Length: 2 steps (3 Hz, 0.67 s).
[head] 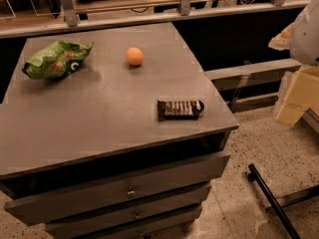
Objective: Move orange near rxbar chocolate
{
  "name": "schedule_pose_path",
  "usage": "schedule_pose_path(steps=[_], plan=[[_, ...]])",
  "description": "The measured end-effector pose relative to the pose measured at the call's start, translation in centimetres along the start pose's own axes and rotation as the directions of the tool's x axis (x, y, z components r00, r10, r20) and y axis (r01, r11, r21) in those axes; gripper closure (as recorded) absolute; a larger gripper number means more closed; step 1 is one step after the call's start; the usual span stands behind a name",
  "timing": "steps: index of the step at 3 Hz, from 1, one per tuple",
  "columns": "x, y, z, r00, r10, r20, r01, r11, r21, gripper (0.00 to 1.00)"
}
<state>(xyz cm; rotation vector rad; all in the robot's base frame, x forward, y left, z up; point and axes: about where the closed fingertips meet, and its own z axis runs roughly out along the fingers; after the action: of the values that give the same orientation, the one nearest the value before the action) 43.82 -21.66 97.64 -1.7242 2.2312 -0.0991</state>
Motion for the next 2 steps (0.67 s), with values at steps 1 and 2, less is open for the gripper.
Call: schedule_pose_path(steps=[1,2], plan=[[0.0,0.0,0.0,1.0,0.0,0.0,0.0,1.0,0.0,0.0],[-1.7,-2.0,0.7,0.997,-0.033,0.064,0.033,0.9994,0.01,0.0]])
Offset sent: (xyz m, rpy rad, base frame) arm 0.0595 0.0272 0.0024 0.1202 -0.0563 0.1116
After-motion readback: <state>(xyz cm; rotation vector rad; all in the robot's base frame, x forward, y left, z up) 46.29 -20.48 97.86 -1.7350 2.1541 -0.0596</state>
